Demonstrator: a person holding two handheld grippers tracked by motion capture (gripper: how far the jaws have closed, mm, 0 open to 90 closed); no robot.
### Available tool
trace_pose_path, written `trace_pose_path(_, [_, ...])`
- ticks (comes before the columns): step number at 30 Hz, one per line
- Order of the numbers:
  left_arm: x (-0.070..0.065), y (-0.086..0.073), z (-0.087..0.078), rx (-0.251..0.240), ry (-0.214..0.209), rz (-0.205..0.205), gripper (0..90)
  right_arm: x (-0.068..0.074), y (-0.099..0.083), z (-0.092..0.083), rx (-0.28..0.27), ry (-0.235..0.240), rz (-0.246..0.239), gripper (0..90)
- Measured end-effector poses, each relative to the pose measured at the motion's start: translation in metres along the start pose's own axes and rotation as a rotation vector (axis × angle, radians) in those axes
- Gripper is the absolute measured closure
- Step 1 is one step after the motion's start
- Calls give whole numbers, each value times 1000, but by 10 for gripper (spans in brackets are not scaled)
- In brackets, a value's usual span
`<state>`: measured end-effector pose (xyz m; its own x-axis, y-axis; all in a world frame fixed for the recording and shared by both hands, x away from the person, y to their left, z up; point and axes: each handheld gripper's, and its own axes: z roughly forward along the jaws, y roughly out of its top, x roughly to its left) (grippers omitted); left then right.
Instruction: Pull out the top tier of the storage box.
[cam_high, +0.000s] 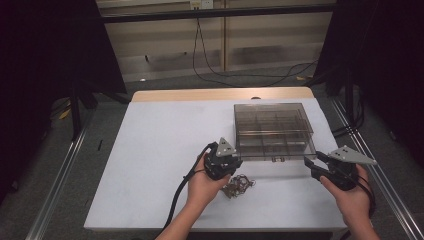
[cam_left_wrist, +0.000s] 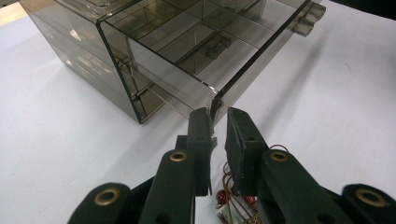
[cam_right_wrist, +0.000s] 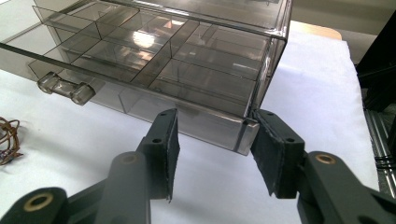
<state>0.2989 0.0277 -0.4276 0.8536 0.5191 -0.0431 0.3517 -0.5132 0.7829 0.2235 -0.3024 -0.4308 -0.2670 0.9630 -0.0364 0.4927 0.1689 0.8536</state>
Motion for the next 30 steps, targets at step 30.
trace_pose_path(30, [-4, -2, -3, 8, -15, 1, 803, 1, -3, -6, 2, 3, 5, 527])
